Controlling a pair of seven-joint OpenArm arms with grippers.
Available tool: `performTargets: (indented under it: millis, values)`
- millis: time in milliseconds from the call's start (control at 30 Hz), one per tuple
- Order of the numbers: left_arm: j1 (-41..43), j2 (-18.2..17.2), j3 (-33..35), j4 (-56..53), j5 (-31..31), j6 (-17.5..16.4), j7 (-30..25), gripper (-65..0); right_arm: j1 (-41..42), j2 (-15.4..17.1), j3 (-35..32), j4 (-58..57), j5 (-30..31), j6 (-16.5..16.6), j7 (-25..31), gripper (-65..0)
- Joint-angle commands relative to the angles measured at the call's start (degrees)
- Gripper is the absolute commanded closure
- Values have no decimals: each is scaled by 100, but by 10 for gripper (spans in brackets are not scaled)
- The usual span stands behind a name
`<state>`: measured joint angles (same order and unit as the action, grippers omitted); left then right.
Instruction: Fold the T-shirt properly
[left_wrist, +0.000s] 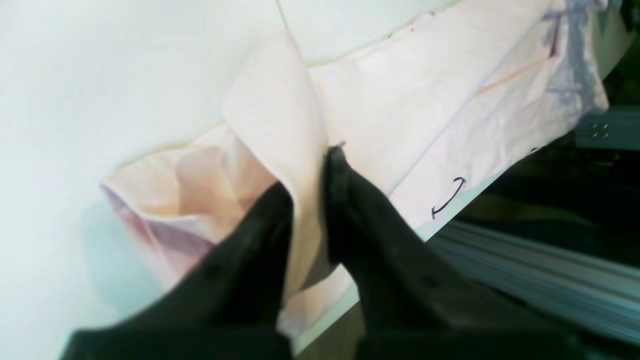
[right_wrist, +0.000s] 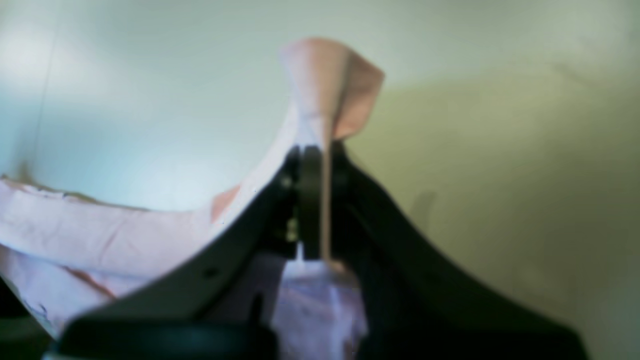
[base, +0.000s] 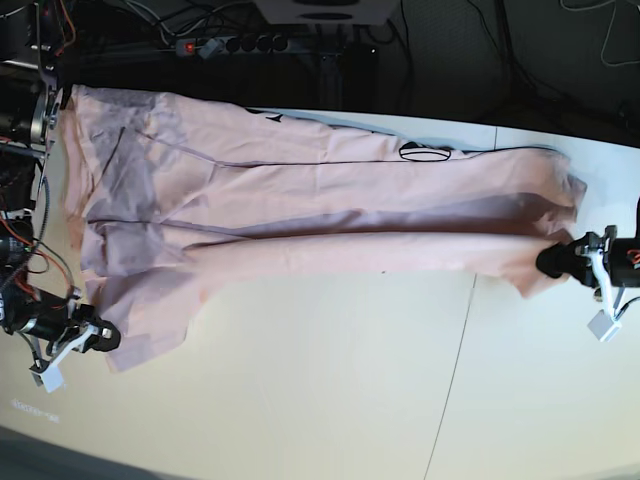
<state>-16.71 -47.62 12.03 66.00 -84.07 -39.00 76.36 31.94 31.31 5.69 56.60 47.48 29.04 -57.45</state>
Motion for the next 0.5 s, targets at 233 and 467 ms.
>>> performTargets:
  millis: [233, 467]
  values:
    - [448, -278, -70, 503, -93, -100, -24, 0, -1274, 778, 28, 1976, 400, 566, 24, 0]
    - [579, -289, -72, 688, -93, -100, 22, 0, -2446, 1331, 35, 3399, 343, 566, 61, 0]
